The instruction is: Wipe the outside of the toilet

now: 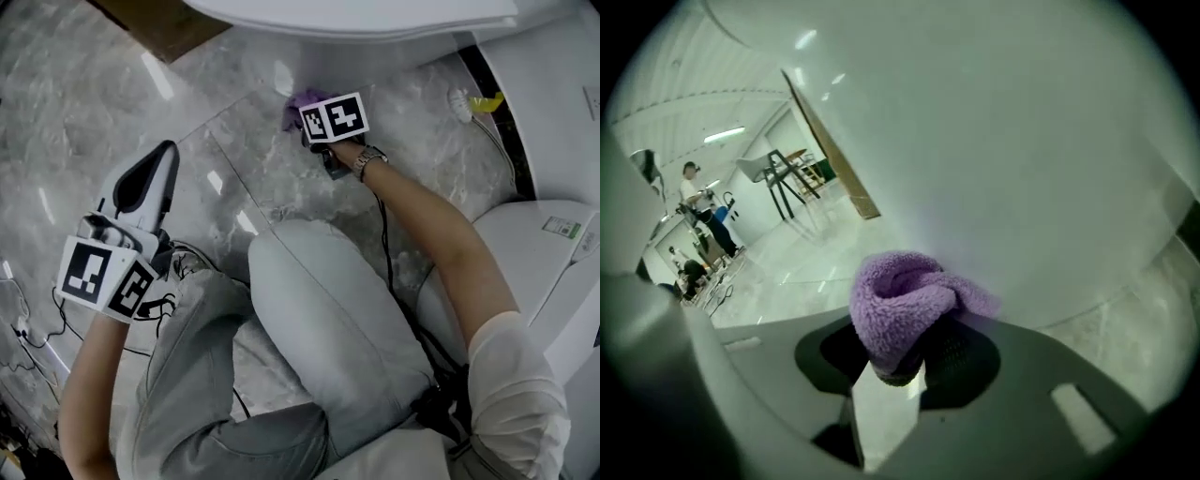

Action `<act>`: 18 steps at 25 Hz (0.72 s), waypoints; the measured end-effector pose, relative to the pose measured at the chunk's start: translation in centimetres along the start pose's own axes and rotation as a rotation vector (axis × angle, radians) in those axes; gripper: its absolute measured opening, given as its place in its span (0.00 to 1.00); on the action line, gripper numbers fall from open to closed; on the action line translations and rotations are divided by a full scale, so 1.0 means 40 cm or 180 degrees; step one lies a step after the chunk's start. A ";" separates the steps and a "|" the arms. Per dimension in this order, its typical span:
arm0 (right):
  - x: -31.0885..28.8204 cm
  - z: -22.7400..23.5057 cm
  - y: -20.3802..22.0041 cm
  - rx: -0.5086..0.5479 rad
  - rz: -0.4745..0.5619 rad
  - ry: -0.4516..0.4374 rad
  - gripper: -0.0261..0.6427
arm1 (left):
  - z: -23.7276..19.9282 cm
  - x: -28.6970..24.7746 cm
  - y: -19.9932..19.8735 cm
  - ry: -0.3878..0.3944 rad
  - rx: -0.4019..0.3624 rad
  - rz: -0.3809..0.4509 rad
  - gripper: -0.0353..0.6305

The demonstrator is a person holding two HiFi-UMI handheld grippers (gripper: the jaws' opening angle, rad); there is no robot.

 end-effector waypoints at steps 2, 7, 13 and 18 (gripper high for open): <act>-0.002 -0.047 -0.047 -0.0042 0.0150 -0.0192 0.23 | -0.020 0.024 0.010 -0.0153 0.0336 0.0393 0.06; 0.056 -0.092 -0.100 -0.0444 0.0462 -0.0536 0.23 | -0.063 0.091 0.032 -0.0407 0.0482 0.0845 0.06; 0.208 -0.128 -0.151 -0.0232 0.0702 -0.0712 0.23 | -0.055 0.146 0.036 -0.0426 0.0449 0.0867 0.06; 0.324 -0.179 -0.201 -0.0035 0.0822 -0.0860 0.23 | -0.044 0.158 0.011 -0.0332 0.0321 0.0815 0.06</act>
Point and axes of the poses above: the fingertips, and each gripper's own axes: x backward along the fingers, z to its right, y out of its underside, the point moved 9 cm from there along x, backward along the fingers, and after that the axes turned 3 degrees about -z, right-handed, at the moved point
